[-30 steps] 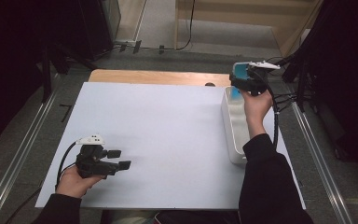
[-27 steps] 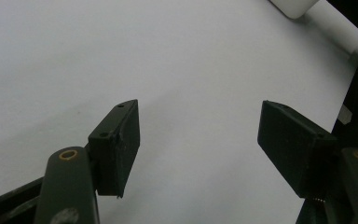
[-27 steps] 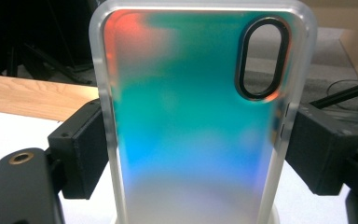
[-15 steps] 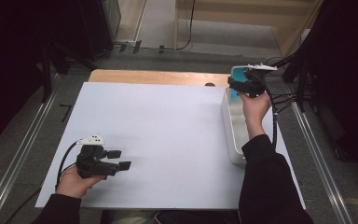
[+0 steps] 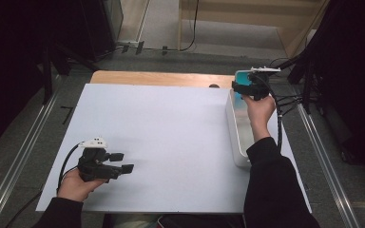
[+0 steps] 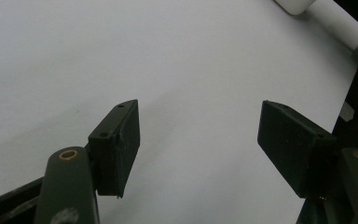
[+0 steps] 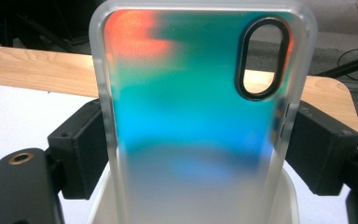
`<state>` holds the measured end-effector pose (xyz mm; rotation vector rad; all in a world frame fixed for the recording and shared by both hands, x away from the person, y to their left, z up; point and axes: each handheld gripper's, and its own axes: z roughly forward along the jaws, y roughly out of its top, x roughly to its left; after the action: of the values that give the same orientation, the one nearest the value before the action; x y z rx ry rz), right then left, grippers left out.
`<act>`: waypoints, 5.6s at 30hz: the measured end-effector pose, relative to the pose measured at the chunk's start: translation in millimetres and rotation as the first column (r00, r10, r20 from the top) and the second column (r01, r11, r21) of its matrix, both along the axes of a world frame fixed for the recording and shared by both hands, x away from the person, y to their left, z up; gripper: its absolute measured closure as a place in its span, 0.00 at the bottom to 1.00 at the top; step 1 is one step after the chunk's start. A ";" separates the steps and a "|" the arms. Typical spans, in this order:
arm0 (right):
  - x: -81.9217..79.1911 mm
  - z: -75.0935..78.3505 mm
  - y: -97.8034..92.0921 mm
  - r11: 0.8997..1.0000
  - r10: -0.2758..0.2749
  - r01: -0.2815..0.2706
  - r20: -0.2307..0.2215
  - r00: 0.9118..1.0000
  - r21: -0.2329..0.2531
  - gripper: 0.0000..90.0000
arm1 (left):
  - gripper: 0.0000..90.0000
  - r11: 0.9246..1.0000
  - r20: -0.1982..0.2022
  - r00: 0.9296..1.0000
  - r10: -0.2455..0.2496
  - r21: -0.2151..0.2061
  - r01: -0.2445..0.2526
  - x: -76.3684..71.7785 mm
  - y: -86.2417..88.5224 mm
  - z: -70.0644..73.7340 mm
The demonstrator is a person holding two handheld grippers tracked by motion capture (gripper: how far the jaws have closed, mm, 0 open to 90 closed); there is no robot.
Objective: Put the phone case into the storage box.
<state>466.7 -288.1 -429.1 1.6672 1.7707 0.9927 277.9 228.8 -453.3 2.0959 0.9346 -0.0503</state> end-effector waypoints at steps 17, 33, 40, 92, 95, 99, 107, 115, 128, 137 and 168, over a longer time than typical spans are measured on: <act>1.1 -4.4 1.8 0.999 0.008 -0.011 -0.077 0.997 -0.036 0.15 | 0.33 1.000 0.000 1.000 -0.007 0.007 0.007 0.2 -1.2 0.7; -2.2 4.6 -1.7 0.999 0.025 -0.026 -0.069 0.997 -0.020 0.00 | 0.33 1.000 -0.001 1.000 -0.006 0.009 0.006 0.5 -0.7 1.1; -6.9 15.3 -5.8 1.000 0.030 -0.030 -0.052 0.998 0.002 0.00 | 0.33 1.000 -0.001 1.000 -0.008 0.008 0.008 1.0 -1.2 1.0; -49.6 66.8 31.6 0.888 0.460 -0.459 -0.065 0.886 0.021 0.04 | 0.33 0.999 -0.001 0.999 -0.039 -0.004 0.039 4.9 -3.4 4.3; -53.6 67.2 35.8 0.879 0.478 -0.477 -0.063 0.876 0.023 0.04 | 0.33 0.999 0.003 0.999 -0.043 -0.005 0.043 5.0 -3.1 4.7; -60.6 67.3 40.3 0.871 0.491 -0.490 -0.066 0.869 0.024 0.04 | 0.33 0.999 0.002 0.999 -0.046 -0.005 0.046 5.1 -3.1 5.0; -76.9 68.0 46.7 0.861 0.509 -0.508 -0.071 0.858 0.029 0.04 | 0.33 0.999 0.002 0.999 -0.053 -0.008 0.053 5.4 -4.4 5.7; -91.5 69.2 52.9 0.844 0.536 -0.535 -0.061 0.842 0.037 0.05 | 0.33 0.998 0.007 0.998 -0.061 -0.013 0.061 6.2 -5.3 6.5; -113.8 66.6 71.5 0.812 0.583 -0.582 -0.063 0.810 0.031 0.06 | 0.33 0.998 0.010 0.998 -0.064 -0.020 0.064 6.2 -5.4 8.0; -128.5 61.2 78.5 0.799 0.602 -0.601 -0.035 0.798 0.031 0.06 | 0.33 0.998 0.012 0.998 -0.064 -0.024 0.065 5.6 -5.0 8.2; -171.8 29.0 87.0 0.754 0.656 -0.650 -0.066 0.752 0.097 0.15 | 0.33 0.998 0.018 0.998 -0.065 -0.024 0.065 4.7 -4.7 8.8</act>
<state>294.9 -201.1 -400.1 1.1294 2.4960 1.2829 282.5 224.1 -444.5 2.1001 0.8517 -0.0771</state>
